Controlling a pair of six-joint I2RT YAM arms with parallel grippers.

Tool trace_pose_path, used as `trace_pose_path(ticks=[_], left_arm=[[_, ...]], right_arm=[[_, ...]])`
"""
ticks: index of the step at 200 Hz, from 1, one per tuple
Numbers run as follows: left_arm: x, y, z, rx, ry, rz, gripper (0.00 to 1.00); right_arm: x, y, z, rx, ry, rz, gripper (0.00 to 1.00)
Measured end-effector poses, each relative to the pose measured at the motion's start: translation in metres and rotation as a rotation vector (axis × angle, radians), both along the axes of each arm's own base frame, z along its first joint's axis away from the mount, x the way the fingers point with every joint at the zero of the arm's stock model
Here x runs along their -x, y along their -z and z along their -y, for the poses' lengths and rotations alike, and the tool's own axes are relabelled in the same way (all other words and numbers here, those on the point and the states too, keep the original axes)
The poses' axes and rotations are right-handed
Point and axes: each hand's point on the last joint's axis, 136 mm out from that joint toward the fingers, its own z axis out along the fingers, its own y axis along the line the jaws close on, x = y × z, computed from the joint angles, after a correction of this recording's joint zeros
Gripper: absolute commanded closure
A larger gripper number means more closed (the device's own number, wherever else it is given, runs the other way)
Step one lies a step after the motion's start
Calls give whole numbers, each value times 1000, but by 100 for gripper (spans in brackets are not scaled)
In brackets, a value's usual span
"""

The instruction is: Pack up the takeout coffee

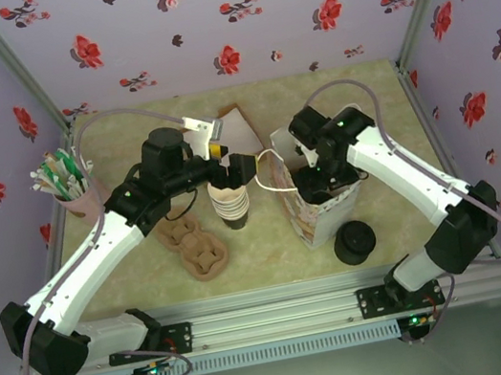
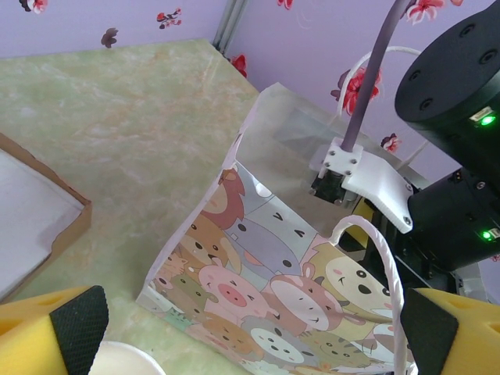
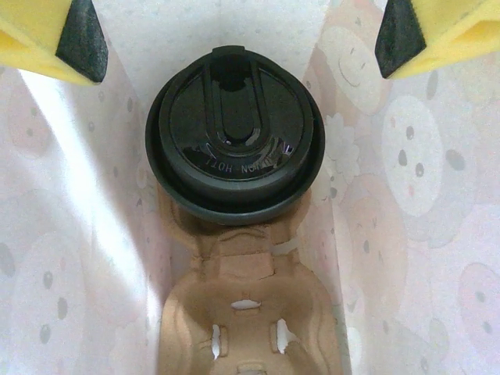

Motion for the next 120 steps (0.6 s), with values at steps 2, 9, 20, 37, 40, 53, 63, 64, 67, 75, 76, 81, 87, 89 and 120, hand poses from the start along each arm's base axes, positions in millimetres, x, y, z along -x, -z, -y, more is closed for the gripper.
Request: trace_pose_path(ticks=[2,9,20,37,40,53,63,64,67,75,76,81,87,89,120], left_arm=[[0,0,0,0,0,0,1],[0,0,0,0,0,0,1],[0,0,0,0,0,0,1],[0,0,0,0,0,0,1],[0,0,0,0,0,0,1],[0,-1,0,1,0,2,1],[0,-2,-1,3,-1,3,1],[0,-2,-1,3,-1,3,1],[1,-2,-1,3,-1,4,1],[1,-3,-1,4,-1,5,1],[1,-3,-1,4,-1,5,1],[1,-3,-1,5,-1,6,1],[1,-3,-1,5,-1,6,1],[1,-3,-1,6,-1,6,1],[1,-7,-1,10,-1,12,1]], right_arm=[[0,-1,0,-1,0,2,9],[0,-2,0,-4,0,7,9],[1,-5,0,-10,0,15,9],[1,-9,1,-19,5,27,9],[1,-10,0,-21,5,29,9],[0,-14,0,-31,10,42,9],[0,-17,0,-38,15,50,9],[0,-17,0,-38,15,51,9],[0,-18,0,-40,15,53,9],[0,-20,0,-45,16,58,9],[0,-20,0,-45,16,59,9],[1,-22,0,-48,18,63,9],[0,-23,0,-52,18,68,9],[1,-24,0,-53,18,70,9],[1,-29,0,-65,19,85,9]])
